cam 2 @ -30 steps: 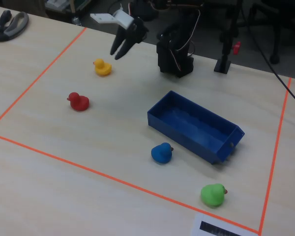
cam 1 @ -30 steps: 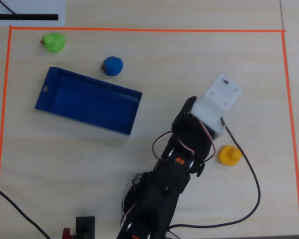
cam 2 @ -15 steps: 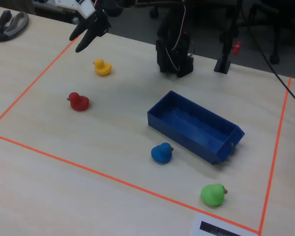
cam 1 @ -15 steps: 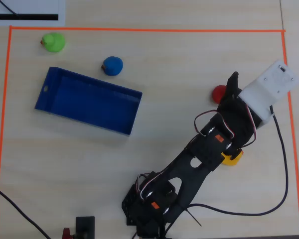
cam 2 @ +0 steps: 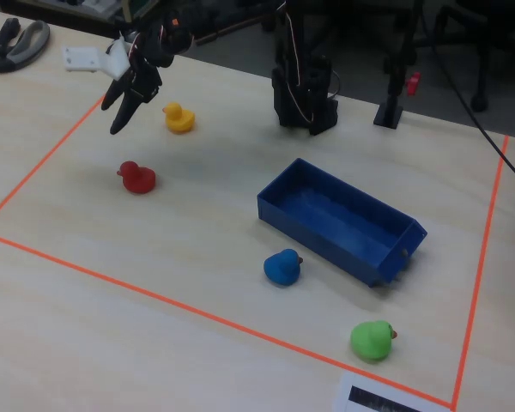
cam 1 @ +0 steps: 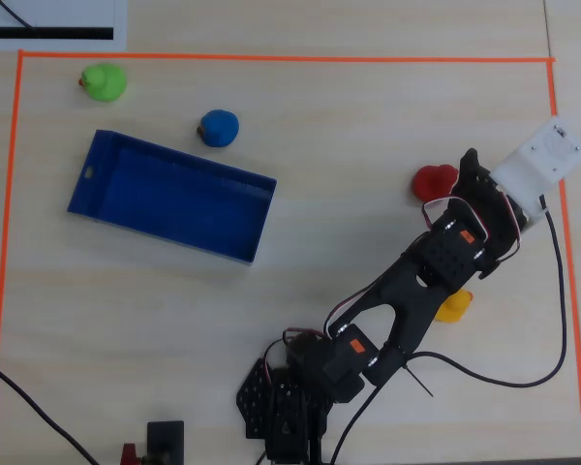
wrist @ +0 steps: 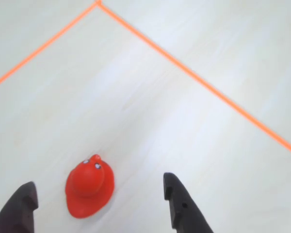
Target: Grasp red duck and put it into box.
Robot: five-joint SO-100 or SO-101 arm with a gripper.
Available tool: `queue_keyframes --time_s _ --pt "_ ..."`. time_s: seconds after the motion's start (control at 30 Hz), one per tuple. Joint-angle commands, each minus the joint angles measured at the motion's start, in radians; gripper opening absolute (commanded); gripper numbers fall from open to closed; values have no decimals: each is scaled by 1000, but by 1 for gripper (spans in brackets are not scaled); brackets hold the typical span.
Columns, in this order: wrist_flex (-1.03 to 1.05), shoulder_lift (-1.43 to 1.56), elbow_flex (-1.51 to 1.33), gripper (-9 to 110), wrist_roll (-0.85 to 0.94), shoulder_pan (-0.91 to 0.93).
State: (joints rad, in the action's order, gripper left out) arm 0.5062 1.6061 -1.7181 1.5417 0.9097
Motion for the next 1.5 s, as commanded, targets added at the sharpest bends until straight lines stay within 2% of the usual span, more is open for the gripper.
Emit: queue_keyframes --time_s 0.0,0.6,1.47 --pt "-44 -29 28 35 -35 -37" --pt "-140 -284 64 35 -64 -83" --pt "-192 -336 -86 29 -49 -115"
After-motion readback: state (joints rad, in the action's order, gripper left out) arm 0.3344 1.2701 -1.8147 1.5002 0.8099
